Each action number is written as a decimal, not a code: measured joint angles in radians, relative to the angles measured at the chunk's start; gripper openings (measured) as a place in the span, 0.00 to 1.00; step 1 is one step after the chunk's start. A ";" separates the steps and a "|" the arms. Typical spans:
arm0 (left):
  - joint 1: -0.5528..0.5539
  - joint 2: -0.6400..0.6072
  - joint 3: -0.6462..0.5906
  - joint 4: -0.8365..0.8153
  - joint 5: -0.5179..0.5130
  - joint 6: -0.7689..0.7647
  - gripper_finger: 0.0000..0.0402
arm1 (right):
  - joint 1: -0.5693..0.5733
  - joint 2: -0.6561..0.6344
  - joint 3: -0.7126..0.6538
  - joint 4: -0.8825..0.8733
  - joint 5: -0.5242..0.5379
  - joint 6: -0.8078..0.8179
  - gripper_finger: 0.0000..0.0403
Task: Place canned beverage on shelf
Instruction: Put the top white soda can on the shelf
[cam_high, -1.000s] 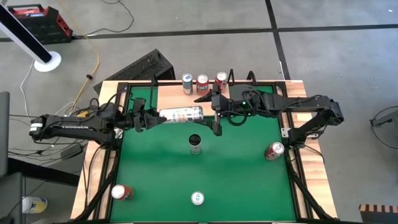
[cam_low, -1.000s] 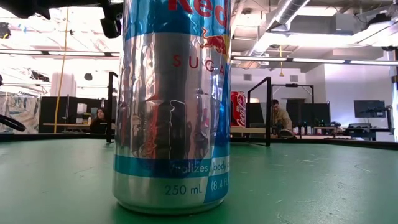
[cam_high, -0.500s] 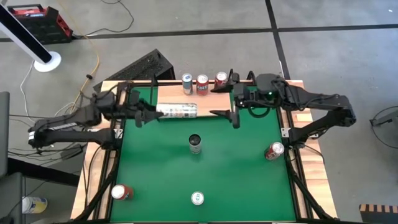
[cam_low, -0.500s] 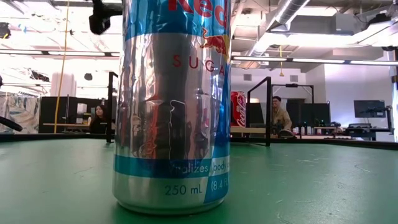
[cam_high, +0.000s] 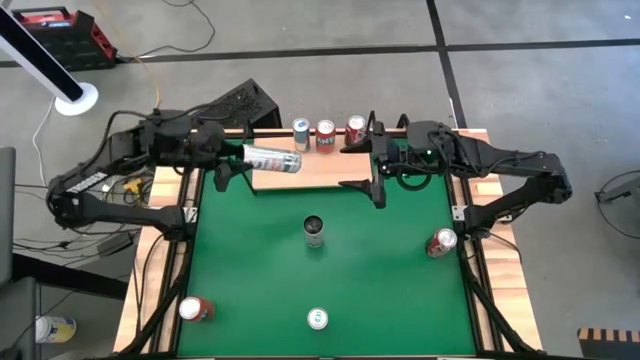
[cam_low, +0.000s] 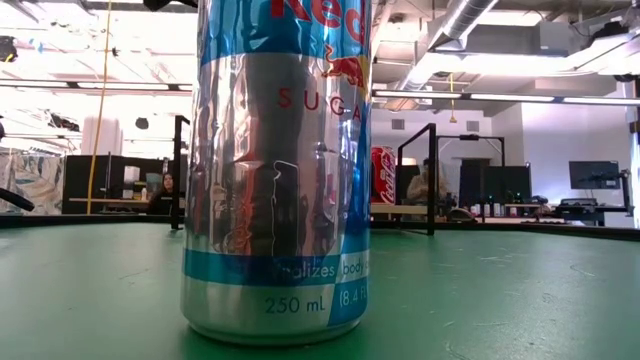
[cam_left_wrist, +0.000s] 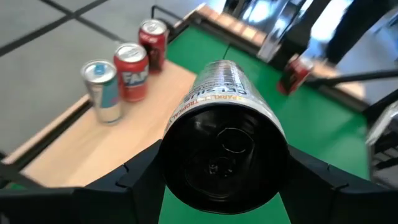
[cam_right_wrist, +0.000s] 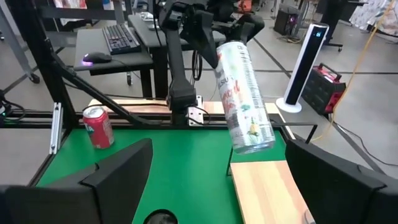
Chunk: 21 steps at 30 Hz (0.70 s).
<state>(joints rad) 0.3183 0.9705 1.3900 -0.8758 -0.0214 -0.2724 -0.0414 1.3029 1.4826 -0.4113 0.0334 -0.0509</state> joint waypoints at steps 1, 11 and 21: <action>0.000 0.020 0.023 -0.022 -0.009 0.015 0.58 | 0.000 0.000 0.000 -0.001 0.000 0.002 0.97; 0.000 0.153 0.083 -0.182 -0.087 0.126 0.58 | 0.000 0.000 0.000 -0.028 -0.002 0.001 0.97; 0.001 0.232 0.083 -0.291 -0.150 0.196 0.58 | 0.000 0.000 0.000 -0.041 -0.005 -0.005 0.97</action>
<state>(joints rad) 0.3195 1.2027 1.4731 -1.1666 -0.1711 -0.0767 -0.0418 1.3029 1.4826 -0.4526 0.0288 -0.0563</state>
